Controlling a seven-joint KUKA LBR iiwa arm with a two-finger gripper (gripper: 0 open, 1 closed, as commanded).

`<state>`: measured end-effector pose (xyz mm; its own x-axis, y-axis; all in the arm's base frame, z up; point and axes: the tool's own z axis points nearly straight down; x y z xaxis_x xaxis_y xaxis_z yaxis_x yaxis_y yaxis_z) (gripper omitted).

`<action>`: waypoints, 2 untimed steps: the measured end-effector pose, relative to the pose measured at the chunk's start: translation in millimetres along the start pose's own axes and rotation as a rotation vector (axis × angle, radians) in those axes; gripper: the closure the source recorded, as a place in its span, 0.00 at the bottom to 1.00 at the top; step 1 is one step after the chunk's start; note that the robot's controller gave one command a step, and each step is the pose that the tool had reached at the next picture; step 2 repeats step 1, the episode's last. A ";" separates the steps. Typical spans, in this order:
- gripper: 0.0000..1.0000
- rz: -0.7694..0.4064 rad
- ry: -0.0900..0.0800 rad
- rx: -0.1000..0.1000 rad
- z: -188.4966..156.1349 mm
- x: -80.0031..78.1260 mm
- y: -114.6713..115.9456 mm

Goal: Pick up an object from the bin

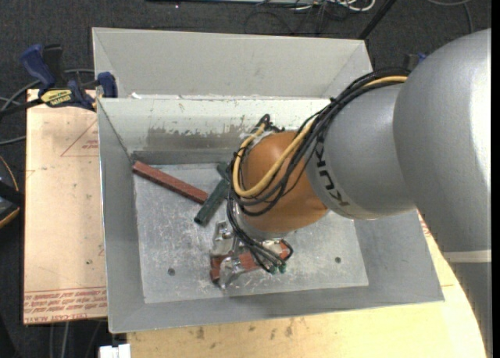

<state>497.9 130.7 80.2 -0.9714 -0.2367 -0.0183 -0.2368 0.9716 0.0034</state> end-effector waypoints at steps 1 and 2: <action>1.00 0.033 0.012 0.003 -158.6 -12.0 -19.7; 1.00 0.033 0.012 0.003 -158.6 -12.0 -19.7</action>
Offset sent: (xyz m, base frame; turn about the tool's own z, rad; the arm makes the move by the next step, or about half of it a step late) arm 0.0000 0.0000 0.0000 0.0000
